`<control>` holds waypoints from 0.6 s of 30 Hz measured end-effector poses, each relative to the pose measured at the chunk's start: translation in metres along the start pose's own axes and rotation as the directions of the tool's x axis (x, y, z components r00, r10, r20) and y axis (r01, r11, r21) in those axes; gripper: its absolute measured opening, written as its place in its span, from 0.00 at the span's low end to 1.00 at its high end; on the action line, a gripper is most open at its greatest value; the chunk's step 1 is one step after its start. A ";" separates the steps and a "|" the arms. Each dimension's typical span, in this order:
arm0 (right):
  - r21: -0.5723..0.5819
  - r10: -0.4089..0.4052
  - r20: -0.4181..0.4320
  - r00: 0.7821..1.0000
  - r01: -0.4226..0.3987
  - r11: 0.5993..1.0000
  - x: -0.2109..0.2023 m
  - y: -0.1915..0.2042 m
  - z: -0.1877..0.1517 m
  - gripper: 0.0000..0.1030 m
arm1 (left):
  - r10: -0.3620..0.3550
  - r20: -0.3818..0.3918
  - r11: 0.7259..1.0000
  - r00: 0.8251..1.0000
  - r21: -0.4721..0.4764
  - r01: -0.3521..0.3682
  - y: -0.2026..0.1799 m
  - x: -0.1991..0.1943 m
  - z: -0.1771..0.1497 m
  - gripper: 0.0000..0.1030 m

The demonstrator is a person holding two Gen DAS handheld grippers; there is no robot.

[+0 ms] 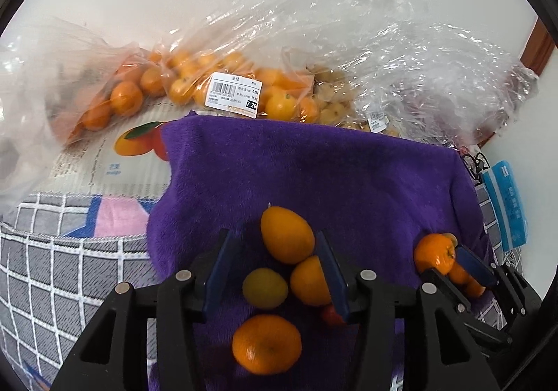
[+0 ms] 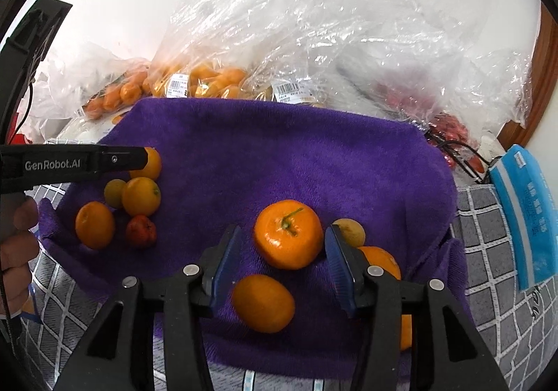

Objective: Organize fruits

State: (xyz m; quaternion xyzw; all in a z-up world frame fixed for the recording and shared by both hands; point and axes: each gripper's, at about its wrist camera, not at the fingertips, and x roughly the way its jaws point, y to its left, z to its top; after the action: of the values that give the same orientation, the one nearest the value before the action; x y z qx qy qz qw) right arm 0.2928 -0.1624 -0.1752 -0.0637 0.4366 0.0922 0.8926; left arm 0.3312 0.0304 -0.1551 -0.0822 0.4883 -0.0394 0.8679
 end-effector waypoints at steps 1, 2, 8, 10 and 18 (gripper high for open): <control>0.006 -0.005 0.002 1.000 0.005 1.000 -0.005 0.000 0.001 0.49 | 0.000 0.003 1.000 1.000 -0.001 0.000 0.000 -0.004 -0.002 0.49; 0.011 -0.007 0.004 1.000 0.007 1.000 -0.009 0.000 0.001 0.49 | 0.002 0.004 1.000 1.000 -0.003 -0.002 -0.001 -0.008 -0.004 0.49; 0.035 -0.050 0.036 0.998 0.048 0.998 -0.044 0.003 0.001 0.53 | 0.010 0.015 1.000 1.000 0.013 -0.010 -0.004 -0.038 -0.021 0.59; 0.047 -0.062 0.040 0.997 0.061 0.997 -0.059 0.002 0.000 0.54 | 0.026 0.027 1.000 0.999 0.017 -0.026 -0.004 -0.051 -0.028 0.65; 0.117 -0.091 0.039 0.995 0.086 0.989 -0.125 -0.001 -0.011 0.56 | 0.038 0.091 0.998 0.995 0.036 -0.042 -0.012 -0.110 -0.060 0.73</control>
State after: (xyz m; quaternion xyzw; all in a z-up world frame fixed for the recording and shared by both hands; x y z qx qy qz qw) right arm 0.2098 -0.1789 -0.0833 -0.0293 0.4183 0.0285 0.9074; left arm 0.2226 0.0289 -0.0911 -0.0576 0.4493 -0.0276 0.8911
